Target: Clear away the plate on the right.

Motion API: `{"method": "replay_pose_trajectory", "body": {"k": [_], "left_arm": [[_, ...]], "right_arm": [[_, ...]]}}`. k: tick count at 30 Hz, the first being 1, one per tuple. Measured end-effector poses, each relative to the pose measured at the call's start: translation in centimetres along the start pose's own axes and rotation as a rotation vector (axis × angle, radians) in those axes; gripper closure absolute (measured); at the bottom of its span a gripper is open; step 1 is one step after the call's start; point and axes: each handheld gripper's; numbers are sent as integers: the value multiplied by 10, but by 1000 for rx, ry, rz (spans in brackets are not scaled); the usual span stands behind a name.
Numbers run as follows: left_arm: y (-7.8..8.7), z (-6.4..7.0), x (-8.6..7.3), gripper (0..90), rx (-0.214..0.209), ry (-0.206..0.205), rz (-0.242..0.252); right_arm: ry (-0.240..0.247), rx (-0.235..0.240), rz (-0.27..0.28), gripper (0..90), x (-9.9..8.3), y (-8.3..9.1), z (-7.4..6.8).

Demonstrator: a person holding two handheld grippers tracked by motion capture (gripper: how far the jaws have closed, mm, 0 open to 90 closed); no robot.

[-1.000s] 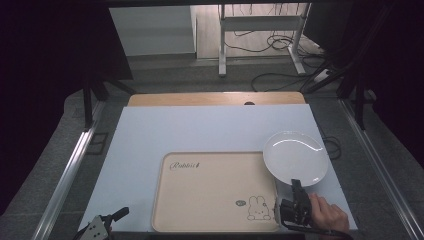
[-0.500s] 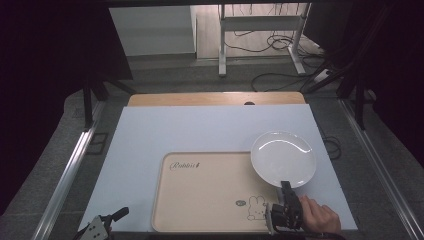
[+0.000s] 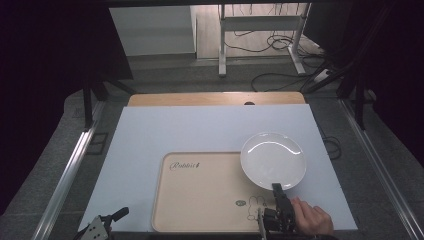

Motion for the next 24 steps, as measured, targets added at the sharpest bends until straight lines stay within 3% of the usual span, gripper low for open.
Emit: {"method": "replay_pose_trajectory", "body": {"k": [2,3,5,24], "left_arm": [[0,0,0,4,0,-2,0],[0,0,0,4,0,-3,1],[0,0,0,3,0,-5,1],[-1,1,0,3,-5,-16,0]], "right_arm": [[-8,-15,40,861,5,0,-1],[-18,-50,58,861,6,0,-3],[-8,-23,51,862,11,2,0],[25,-21,150,862,41,13,-3]]}}
Point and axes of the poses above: each handheld gripper's, and its own axes: y roughly backward along the jaws, x roughly out of its top, z roughly to its right, and after that the axes turned 8 degrees about -x, right-handed
